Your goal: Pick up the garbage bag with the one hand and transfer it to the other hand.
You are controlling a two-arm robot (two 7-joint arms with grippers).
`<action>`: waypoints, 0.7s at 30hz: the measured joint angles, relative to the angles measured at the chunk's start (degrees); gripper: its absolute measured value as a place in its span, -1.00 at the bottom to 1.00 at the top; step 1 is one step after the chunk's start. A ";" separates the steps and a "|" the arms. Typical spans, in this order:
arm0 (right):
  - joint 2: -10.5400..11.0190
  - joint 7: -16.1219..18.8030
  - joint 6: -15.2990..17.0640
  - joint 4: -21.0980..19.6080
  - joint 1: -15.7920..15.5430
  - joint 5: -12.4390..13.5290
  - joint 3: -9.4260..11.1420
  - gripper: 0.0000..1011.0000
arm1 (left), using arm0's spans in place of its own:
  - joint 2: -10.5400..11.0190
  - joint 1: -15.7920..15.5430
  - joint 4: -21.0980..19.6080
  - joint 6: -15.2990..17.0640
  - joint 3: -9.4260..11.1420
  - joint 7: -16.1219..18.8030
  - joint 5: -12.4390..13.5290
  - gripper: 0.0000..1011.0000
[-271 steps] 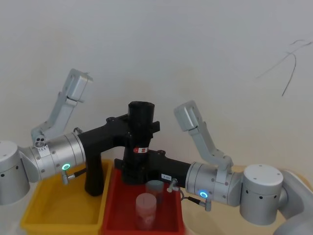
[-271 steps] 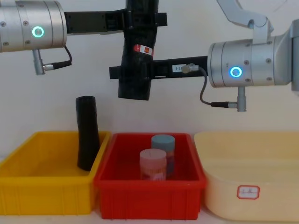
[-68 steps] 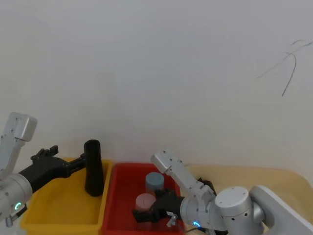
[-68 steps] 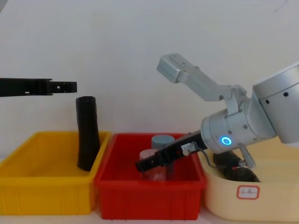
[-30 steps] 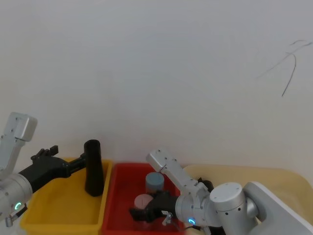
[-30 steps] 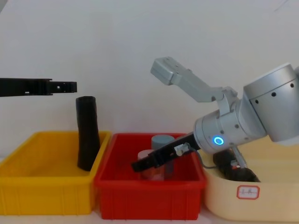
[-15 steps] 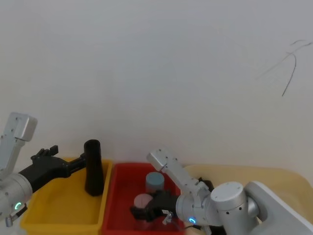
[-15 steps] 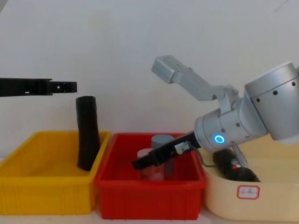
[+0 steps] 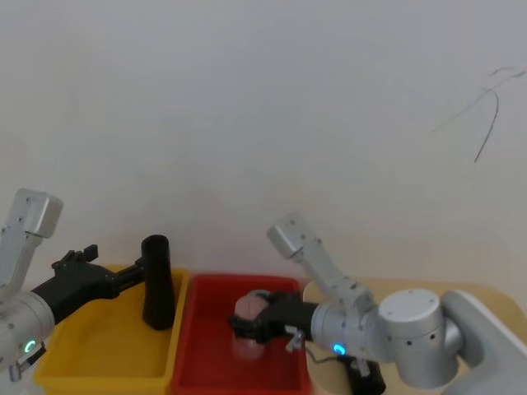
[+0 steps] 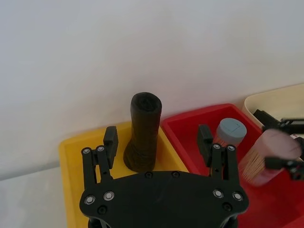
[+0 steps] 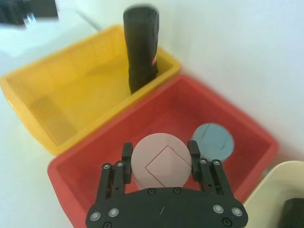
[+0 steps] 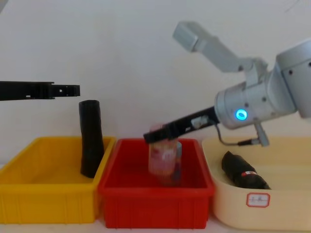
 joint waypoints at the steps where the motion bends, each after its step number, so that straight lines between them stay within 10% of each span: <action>1: 0.37 -0.26 0.50 -1.48 -0.29 0.27 0.54 0.32 | 0.00 0.00 0.00 0.00 0.00 0.00 0.00 0.98; 21: 7.83 -4.51 5.07 -19.21 -3.84 1.28 7.84 0.32 | 0.00 0.00 0.00 0.00 0.00 0.00 0.00 0.98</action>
